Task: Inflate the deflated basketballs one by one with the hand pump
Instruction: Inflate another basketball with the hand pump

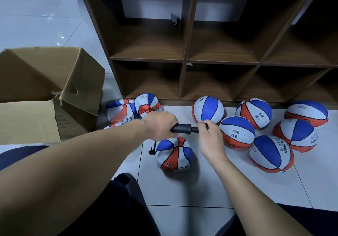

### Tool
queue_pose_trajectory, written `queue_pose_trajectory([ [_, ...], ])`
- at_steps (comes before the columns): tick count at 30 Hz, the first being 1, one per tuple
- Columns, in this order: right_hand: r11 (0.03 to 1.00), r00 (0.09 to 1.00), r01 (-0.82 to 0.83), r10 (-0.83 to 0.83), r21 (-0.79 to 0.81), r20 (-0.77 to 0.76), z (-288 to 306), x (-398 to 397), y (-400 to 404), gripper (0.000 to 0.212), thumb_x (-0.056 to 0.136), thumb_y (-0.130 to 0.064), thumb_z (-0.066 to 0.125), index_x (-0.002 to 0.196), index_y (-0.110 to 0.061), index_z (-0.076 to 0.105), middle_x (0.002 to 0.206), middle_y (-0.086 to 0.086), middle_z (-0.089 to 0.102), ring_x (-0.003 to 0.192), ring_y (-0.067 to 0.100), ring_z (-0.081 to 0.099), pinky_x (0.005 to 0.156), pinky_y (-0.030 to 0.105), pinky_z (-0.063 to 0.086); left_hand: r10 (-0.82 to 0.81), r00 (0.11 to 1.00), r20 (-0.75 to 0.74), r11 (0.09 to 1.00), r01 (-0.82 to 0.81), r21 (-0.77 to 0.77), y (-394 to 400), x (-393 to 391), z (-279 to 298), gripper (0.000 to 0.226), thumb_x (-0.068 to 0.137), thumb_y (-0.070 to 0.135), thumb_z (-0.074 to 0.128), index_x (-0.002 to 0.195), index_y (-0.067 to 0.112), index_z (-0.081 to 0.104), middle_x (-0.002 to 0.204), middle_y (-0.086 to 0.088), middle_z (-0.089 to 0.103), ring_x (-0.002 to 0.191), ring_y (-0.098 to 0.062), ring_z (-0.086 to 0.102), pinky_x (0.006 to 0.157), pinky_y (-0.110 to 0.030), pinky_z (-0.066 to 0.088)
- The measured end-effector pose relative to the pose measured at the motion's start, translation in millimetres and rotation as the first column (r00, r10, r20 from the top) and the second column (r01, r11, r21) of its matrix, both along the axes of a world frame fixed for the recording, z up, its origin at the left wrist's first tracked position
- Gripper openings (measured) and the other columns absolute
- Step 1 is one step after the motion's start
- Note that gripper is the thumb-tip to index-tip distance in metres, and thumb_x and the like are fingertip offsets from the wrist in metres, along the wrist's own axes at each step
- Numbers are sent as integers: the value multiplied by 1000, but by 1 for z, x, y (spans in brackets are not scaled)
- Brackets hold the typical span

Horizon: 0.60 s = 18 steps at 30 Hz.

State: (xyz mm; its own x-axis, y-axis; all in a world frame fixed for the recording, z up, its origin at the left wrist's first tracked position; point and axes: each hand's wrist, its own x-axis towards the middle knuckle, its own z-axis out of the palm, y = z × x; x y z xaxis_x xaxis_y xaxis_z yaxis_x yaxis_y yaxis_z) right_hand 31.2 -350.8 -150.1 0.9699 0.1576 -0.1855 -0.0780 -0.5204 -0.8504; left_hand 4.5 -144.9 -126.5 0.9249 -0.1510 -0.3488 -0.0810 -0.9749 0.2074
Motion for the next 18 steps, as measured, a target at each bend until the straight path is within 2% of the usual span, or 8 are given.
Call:
queue_pose_trajectory([
  [4, 989, 989, 142, -141, 33, -50, -9, 14, -24, 31, 98, -19, 52, 75, -2, 42, 68, 6, 44, 66, 22, 38, 63, 40, 33, 20, 999, -25, 997, -18, 75, 23, -3, -5, 24, 102, 47, 64, 86, 31, 57, 79, 5, 63, 72, -17, 60, 61, -34, 47],
  [9, 982, 983, 180, -178, 53, -46, -9, 16, -32, 30, 98, -15, 53, 70, -11, 42, 64, 1, 41, 62, 18, 34, 59, 35, 32, 48, 996, -74, 993, -40, 113, 35, -5, -6, 33, 104, 47, 66, 79, 33, 48, 77, 7, 58, 71, -12, 54, 61, -32, 40],
  [18, 984, 986, 164, -165, 69, 9, -2, -3, -7, 31, 102, -18, 49, 75, -6, 42, 69, 3, 45, 67, 22, 40, 64, 42, 36, 32, 999, 16, 997, -33, 73, 10, -6, -5, 21, 102, 48, 64, 92, 30, 62, 80, 4, 64, 75, -20, 64, 69, -38, 57],
])
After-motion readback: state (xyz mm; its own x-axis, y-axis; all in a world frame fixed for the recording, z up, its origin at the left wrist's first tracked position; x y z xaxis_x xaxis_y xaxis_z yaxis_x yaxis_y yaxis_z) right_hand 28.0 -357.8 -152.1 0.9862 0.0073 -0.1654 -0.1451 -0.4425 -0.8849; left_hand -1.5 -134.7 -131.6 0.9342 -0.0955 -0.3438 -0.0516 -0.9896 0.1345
